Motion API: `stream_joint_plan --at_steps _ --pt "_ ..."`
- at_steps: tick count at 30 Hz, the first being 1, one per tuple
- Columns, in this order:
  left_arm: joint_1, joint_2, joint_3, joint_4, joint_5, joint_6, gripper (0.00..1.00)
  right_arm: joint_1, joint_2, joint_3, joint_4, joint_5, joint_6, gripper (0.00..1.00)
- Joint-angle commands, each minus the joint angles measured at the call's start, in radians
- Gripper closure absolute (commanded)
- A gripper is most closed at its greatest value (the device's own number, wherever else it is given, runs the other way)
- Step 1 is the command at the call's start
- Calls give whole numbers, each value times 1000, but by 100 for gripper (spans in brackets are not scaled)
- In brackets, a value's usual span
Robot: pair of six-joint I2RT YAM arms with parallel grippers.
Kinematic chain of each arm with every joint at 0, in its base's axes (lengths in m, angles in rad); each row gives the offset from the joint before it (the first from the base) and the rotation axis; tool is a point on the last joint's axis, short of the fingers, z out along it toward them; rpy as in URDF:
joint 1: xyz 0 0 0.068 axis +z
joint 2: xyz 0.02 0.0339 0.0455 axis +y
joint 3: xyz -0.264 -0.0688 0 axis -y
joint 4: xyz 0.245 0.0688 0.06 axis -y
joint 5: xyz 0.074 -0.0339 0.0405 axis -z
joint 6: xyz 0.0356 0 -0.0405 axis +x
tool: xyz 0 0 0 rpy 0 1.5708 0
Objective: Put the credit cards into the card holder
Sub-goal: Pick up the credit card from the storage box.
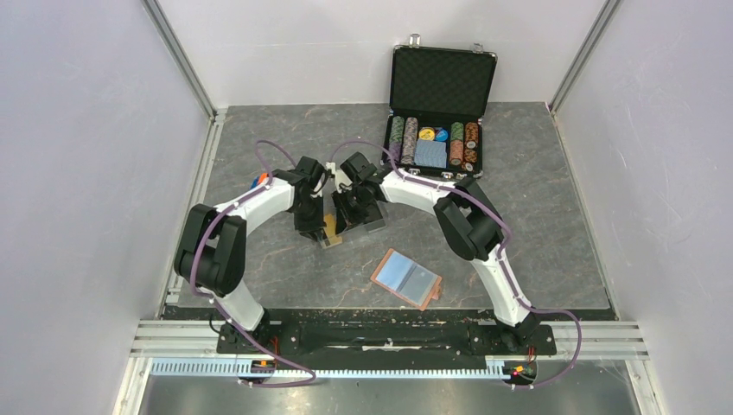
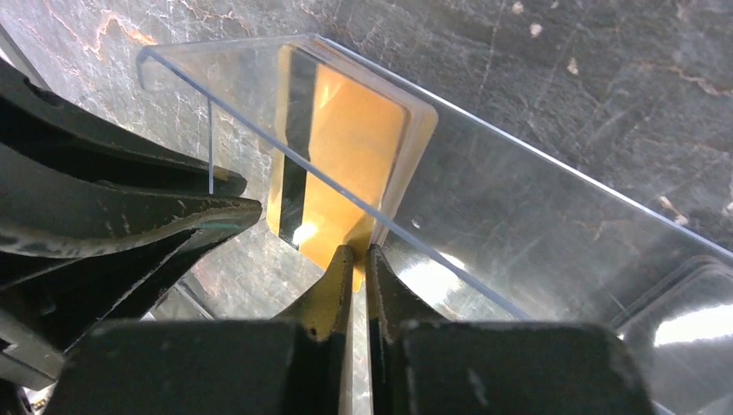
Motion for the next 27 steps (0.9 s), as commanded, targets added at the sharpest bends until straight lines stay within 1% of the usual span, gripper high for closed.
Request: stream_joint_plan --at_steps 1,8,14,16,20,24,27 --pt "-3 8 -11 14 50 34 79 14 32 32 -64 53 -29 100" --pt "-2 14 -26 17 47 32 81 14 -7 84 -152 127 -64 100" --pt "-3 15 -31 19 42 34 83 14 -38 97 -220 234 -114 92" --pt "-3 19 -31 20 43 34 83 14 -45 96 -227 250 -125 92" --pt "-3 25 -29 20 47 36 83 14 -56 100 -228 235 -130 100" --pt "-3 26 -27 20 47 38 83 13 -69 121 -228 205 -121 100" --pt "-2 23 -23 20 51 37 83 6 -84 120 -218 139 -102 100"
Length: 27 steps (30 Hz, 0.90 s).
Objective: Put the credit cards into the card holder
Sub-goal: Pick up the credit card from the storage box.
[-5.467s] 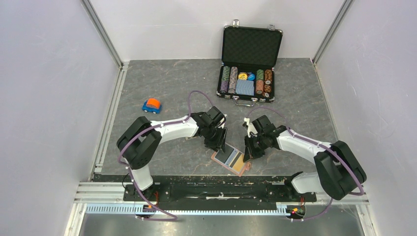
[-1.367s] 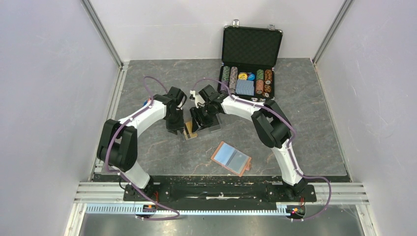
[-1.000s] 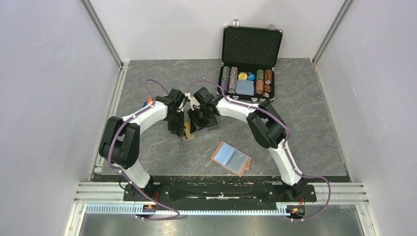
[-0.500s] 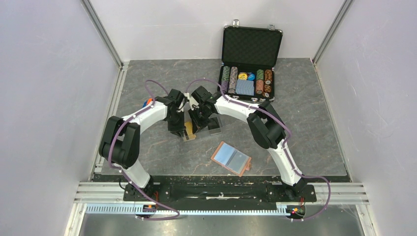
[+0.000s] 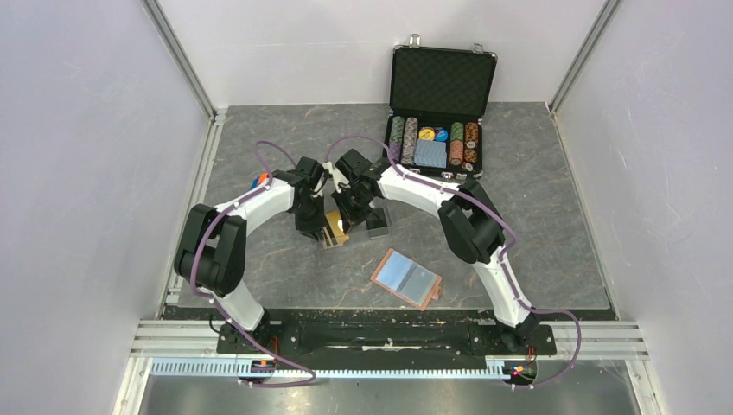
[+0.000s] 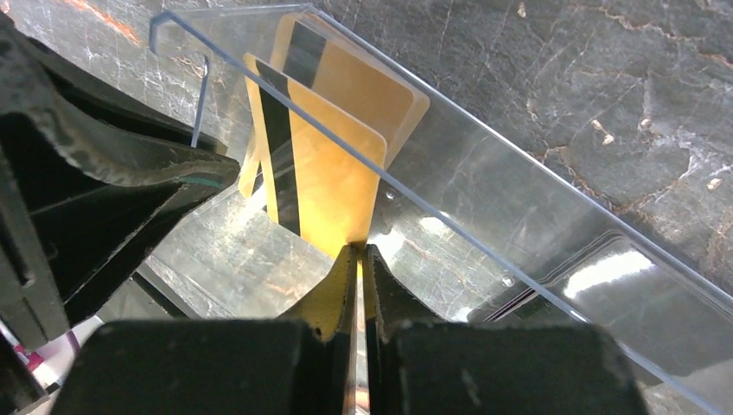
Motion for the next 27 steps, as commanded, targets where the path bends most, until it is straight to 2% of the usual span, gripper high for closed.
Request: stream_joint_plan --at_steps 1,4,9,11,14,20,24,27 --pt "-6 17 -10 -4 33 37 83 -15 -64 29 -9 -45 -1 100" --pt "-6 -10 -4 -3 28 34 82 -29 -99 -5 10 -81 25 100" --pt "-6 -70 4 17 39 18 74 -64 -159 -58 25 -134 57 100" --pt "-6 -95 2 39 54 5 68 -77 -185 -86 33 -147 67 100" --pt "-4 -145 -4 77 81 -22 54 -96 -215 -135 48 -178 81 100" --pt "2 -261 -37 201 178 -83 39 -124 -278 -200 69 -223 96 100" --pt "18 -317 -98 311 274 -133 35 -156 -349 -276 124 -250 130 100" --pt "37 -349 -180 463 374 -201 32 -188 -391 -319 143 -303 150 100"
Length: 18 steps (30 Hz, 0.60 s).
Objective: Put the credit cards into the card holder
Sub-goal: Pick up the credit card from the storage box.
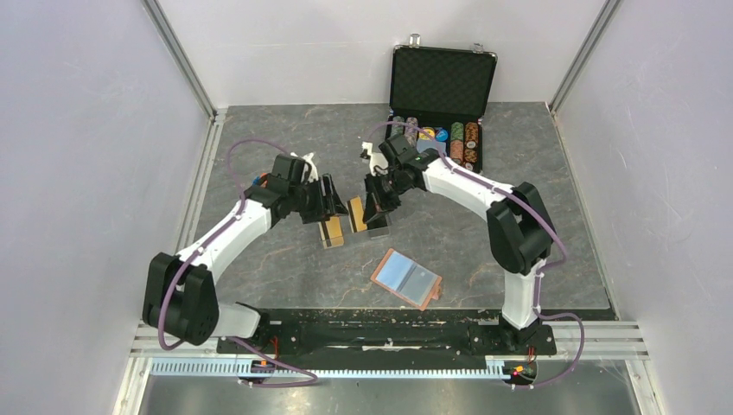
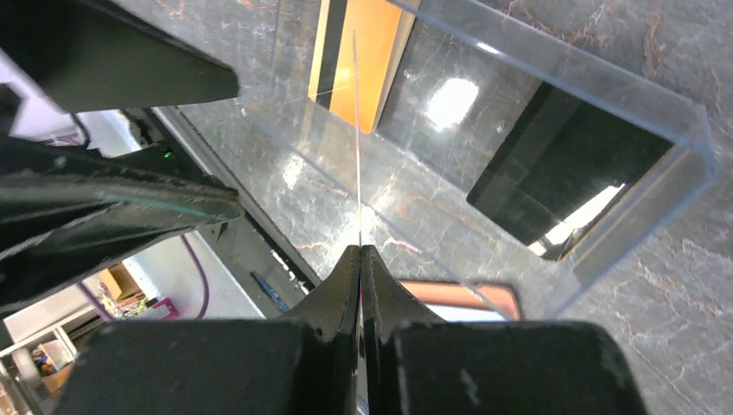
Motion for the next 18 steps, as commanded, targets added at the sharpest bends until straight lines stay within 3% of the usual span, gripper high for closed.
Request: stream_joint_plan --at_steps 1,10,18 --pt "29 -51 -105 255 178 -139 31 -44 -117 -55 73 -98 48 100" --pt "60 -45 -309 719 361 -349 27 -87 -247 -173 106 -181 84 100" --pt "60 48 -359 1050 516 -501 31 -90 -302 -251 153 -225 114 100"
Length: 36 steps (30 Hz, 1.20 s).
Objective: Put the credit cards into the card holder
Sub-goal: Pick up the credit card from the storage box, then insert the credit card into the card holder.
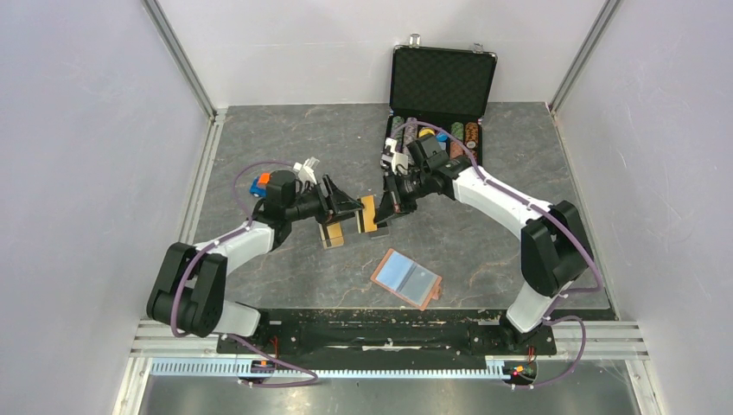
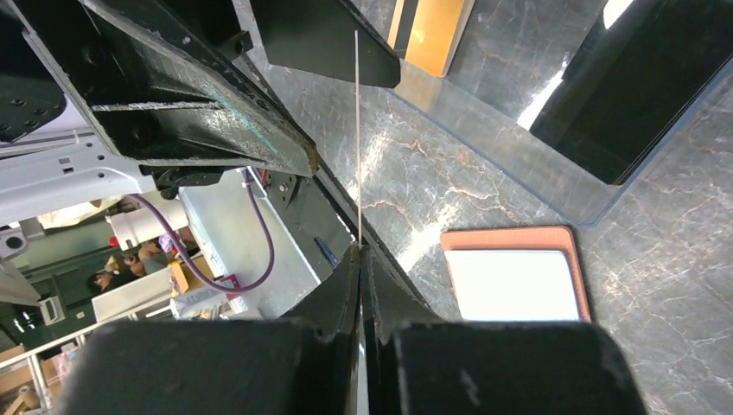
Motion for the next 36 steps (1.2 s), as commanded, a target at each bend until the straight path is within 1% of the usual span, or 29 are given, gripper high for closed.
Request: stream_joint_plan --at_steps 1,2,4,6,8,11,17,24,27,29,30,31,34,35,36 --pt "7 50 -13 259 136 -125 34 0 -56 -32 55 -48 32 100" --pt "7 58 -10 266 152 -129 36 -1 -57 -35 58 -48 34 100" --pt "7 68 -12 287 175 -142 47 -1 -63 -45 63 -46 37 100" --pt "7 69 -14 295 190 -148 54 -2 -67 -55 70 -44 40 100" --pt "6 64 -20 303 201 -157 59 -4 -70 -63 74 -36 41 100" --pt "5 56 -34 330 223 -176 63 -8 -72 -78 85 -30 46 100" --pt "2 62 -61 430 301 -240 63 -19 -71 -89 110 -40 56 100" --pt "-12 58 -80 434 343 -241 64 -22 -80 -93 120 -57 64 100" --pt "-18 59 -83 433 345 -242 72 -22 -80 -101 123 -60 65 100" --pt "-22 61 -82 428 341 -242 85 -22 -84 -107 127 -59 66 100" --pt "-22 61 -81 416 336 -237 94 -22 -85 -110 128 -58 66 100" --pt "-22 59 -79 407 330 -231 98 -21 -86 -112 128 -54 65 100" --pt "-25 45 -63 326 299 -184 98 -31 -102 -137 125 -22 60 100" --pt "-26 37 -53 280 292 -159 98 -36 -112 -150 124 -10 57 97" --pt "-31 31 -39 232 283 -122 98 -42 -119 -162 114 8 46 89"
